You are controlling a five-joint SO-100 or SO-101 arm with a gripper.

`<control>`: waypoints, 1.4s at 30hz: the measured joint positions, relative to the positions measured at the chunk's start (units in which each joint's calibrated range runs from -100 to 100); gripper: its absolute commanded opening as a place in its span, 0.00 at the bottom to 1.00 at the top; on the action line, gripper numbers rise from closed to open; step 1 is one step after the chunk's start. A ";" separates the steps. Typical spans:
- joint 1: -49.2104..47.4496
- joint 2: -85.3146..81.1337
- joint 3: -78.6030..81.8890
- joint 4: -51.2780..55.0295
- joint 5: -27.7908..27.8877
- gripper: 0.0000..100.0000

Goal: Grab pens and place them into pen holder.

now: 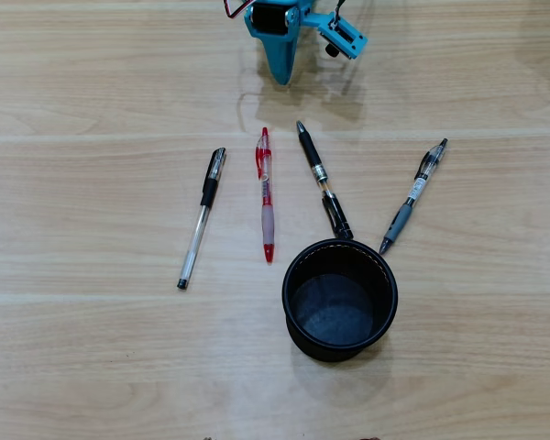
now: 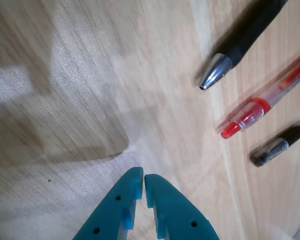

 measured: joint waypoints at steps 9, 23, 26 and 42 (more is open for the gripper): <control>3.46 -0.08 -0.62 1.46 -0.05 0.02; 3.46 -0.08 -0.62 1.46 -0.05 0.02; 3.46 -0.08 -0.62 1.46 -0.05 0.02; 3.46 -0.08 -0.62 1.46 -0.05 0.02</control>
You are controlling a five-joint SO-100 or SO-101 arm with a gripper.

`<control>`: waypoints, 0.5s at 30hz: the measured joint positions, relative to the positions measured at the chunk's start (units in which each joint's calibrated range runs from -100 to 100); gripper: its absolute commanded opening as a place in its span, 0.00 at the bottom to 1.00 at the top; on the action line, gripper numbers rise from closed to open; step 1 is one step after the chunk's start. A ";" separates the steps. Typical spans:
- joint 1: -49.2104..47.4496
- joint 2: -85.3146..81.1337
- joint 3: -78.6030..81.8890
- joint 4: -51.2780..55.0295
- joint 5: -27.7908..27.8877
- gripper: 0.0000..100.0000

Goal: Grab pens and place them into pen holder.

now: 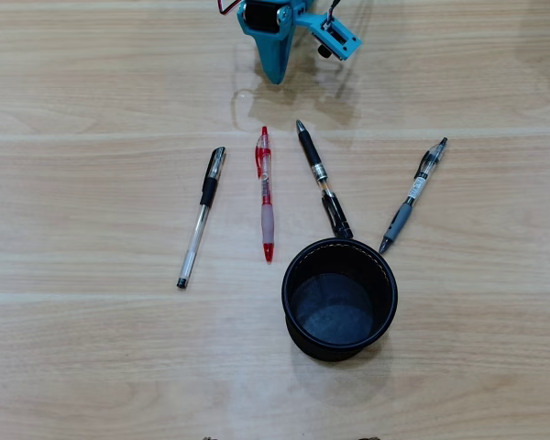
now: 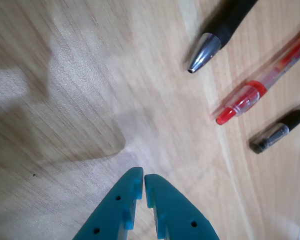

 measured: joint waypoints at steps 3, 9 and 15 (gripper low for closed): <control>0.00 0.00 0.00 0.00 0.00 0.02; 0.00 0.00 0.00 0.00 0.00 0.02; 2.11 0.00 0.00 0.00 0.00 0.02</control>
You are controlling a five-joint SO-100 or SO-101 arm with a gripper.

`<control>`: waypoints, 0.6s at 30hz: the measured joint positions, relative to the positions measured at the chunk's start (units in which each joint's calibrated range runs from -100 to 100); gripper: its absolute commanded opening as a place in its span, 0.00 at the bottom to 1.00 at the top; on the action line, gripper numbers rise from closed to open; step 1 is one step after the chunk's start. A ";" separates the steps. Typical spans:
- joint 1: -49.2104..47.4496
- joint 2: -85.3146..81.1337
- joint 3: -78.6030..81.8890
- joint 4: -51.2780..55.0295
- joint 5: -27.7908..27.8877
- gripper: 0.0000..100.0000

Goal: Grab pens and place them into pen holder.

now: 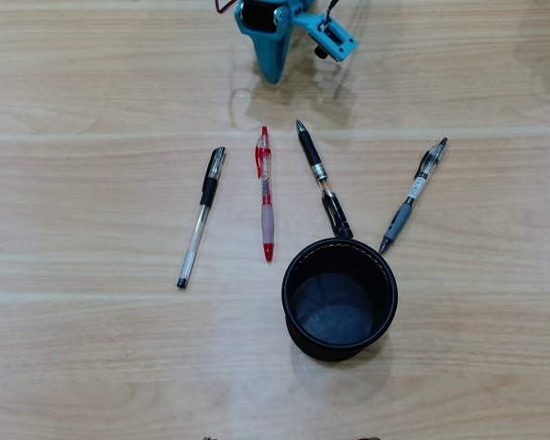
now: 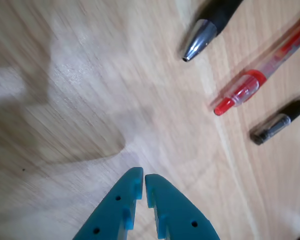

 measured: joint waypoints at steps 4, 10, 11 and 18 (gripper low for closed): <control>3.21 0.00 0.00 0.00 0.00 0.02; 5.91 0.00 0.00 0.00 0.00 0.02; 5.91 0.00 0.00 0.00 -0.05 0.02; 5.83 1.10 -7.61 1.12 -5.32 0.02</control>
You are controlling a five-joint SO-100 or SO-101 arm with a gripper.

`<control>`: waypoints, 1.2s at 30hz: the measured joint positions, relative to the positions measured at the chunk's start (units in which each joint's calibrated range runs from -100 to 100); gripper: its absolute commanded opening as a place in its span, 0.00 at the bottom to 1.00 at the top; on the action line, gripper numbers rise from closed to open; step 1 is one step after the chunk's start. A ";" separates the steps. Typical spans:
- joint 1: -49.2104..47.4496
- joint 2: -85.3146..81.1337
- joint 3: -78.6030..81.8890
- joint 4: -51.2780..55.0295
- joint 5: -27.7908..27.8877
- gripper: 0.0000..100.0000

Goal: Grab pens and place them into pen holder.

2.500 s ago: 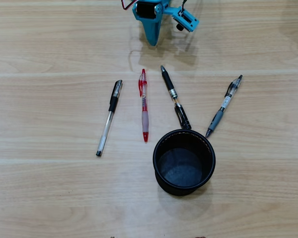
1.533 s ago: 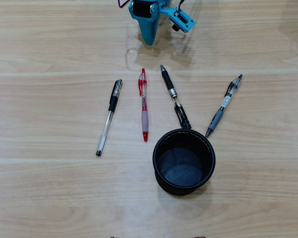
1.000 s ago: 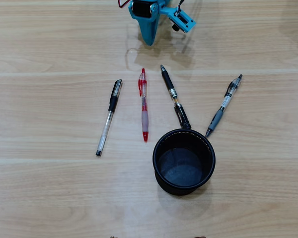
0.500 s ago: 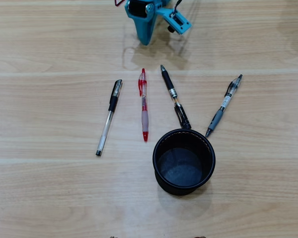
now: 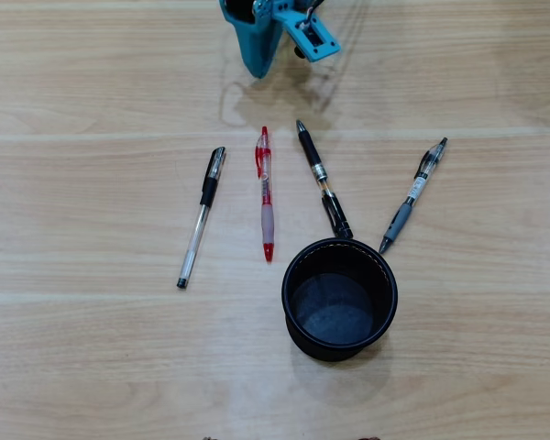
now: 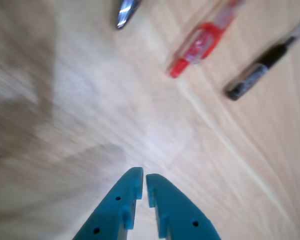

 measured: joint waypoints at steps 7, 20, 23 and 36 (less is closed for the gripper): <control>0.51 23.87 -28.33 -7.49 -5.11 0.24; -2.53 105.04 -74.63 -8.87 -28.64 0.27; -1.52 114.18 -83.67 -6.37 -29.00 0.27; 2.45 131.10 -102.43 -5.00 -29.16 0.04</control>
